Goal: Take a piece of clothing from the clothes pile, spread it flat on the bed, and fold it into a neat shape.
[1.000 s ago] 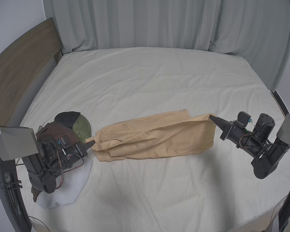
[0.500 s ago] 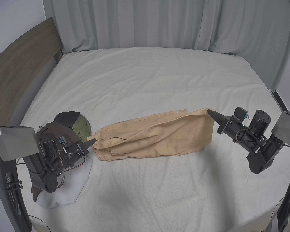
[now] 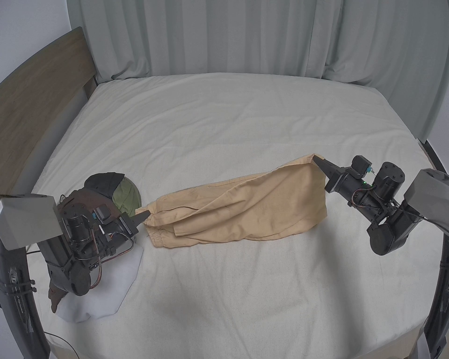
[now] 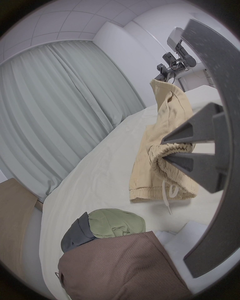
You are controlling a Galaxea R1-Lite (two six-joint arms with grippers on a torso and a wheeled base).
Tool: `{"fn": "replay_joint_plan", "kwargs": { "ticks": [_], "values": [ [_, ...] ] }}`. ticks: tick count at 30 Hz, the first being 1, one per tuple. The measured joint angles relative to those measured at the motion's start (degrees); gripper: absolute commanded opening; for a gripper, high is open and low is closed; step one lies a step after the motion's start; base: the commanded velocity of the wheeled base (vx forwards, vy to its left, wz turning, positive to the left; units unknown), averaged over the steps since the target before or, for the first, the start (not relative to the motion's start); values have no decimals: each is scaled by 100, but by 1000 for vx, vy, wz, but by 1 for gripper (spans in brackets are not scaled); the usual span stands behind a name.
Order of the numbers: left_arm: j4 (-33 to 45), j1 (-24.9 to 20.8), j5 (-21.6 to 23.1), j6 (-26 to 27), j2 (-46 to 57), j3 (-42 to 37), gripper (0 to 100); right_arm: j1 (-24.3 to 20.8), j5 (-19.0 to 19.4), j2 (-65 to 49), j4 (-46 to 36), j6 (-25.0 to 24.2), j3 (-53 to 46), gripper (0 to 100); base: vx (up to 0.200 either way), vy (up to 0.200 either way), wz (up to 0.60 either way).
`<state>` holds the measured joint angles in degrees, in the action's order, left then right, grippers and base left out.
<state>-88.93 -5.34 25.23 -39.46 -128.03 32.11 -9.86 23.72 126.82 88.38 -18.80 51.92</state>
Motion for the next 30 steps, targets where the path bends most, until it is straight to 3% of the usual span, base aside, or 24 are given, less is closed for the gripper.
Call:
{"fn": "replay_joint_plan", "kwargs": {
  "ticks": [7, 15, 30],
  "values": [
    [-2, -80, -283, -22, -105, 165, 0, 63, -71, 278, 0, -9, 240, 0, 0, 0, 0],
    [2, -102, -310, -26, -218, 273, 0, 85, -93, 405, -6, -9, 318, 0, 0, 0, 0],
    [-5, -122, -685, -224, -670, 702, 0, 88, -55, 1252, -2, -5, 1423, 0, 0, 0, 0]
  ]
}}
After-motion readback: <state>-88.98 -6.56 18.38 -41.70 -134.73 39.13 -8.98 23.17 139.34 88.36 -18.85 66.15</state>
